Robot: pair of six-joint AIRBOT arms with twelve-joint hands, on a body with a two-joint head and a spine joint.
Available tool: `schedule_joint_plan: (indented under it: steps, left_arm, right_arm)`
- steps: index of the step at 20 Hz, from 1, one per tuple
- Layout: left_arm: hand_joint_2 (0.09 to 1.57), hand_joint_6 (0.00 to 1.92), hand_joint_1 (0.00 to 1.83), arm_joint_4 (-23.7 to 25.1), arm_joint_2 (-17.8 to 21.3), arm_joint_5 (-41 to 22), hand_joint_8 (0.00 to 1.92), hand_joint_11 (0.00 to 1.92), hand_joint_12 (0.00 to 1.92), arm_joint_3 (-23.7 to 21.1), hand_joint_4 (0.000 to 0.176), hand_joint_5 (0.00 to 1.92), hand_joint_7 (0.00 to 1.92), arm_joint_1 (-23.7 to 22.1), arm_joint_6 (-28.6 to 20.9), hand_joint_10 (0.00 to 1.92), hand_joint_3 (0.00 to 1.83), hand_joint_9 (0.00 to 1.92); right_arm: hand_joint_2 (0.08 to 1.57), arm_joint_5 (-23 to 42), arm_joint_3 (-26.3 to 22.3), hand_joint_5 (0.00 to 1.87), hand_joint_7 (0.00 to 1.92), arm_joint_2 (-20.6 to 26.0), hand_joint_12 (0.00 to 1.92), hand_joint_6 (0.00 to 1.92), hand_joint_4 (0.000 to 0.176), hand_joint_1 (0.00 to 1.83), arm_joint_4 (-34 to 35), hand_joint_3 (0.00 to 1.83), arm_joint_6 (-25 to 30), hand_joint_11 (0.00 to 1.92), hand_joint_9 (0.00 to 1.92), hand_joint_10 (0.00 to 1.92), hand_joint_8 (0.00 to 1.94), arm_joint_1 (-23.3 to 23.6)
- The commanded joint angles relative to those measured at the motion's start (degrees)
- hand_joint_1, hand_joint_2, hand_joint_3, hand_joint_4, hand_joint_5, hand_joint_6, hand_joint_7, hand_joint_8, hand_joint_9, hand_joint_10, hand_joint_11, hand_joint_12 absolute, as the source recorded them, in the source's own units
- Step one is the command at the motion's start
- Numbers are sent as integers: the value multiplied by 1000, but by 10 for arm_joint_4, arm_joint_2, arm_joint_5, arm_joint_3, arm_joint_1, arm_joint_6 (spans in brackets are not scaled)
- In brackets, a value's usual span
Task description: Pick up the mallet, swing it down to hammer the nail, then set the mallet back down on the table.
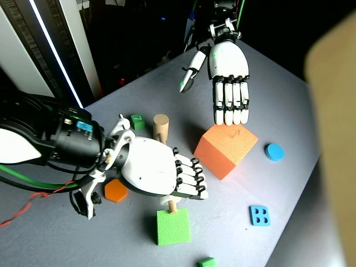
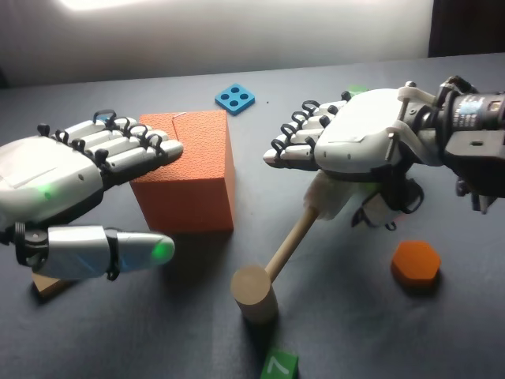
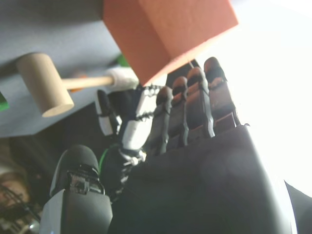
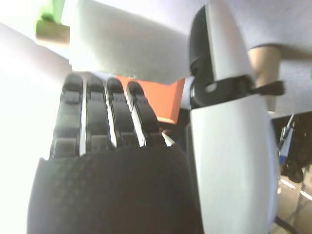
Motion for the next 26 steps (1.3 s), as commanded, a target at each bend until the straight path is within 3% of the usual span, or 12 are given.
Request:
schedule_joint_plan:
  steps: [1,4,13,15,23,26]
  left_arm:
    - [1153,1,0,-3,-1,-62,3,0,258,3,0,133,117,-6,-2,2,0,101]
    - [1152,1,0,-3,-10,-60,3,0,138,12,0,86,70,-11,-2,1,0,55]
    - [1136,2,0,-1,-17,-40,2,0,240,18,0,136,115,-8,-2,2,0,93]
    - [1137,0,0,-1,-19,-40,0,0,189,19,0,115,99,-6,-2,0,0,79]
    - [1144,2,0,-1,-26,-25,5,0,145,21,0,108,84,-6,-7,5,1,61]
    - [1151,4,0,-1,-26,-21,5,0,222,20,0,146,125,-4,-16,4,2,91]
  right_arm:
    - [998,57,7,12,0,-2,0,5,0,1038,-3,8,-2,0,0,0,0,0]
    - [986,63,20,0,0,-12,0,0,0,1048,-3,1,-10,0,0,0,0,-6]
    - [964,66,58,1,0,-51,0,0,0,1091,-3,0,-5,0,0,0,0,-21]
    - [985,55,66,0,0,-57,0,0,0,1044,-3,3,-4,0,0,0,0,-15]
    - [1028,40,67,3,0,-61,0,1,0,996,5,17,0,0,0,0,0,-16]
    - [1030,40,68,9,0,-64,0,3,0,996,13,14,0,0,0,0,0,-18]
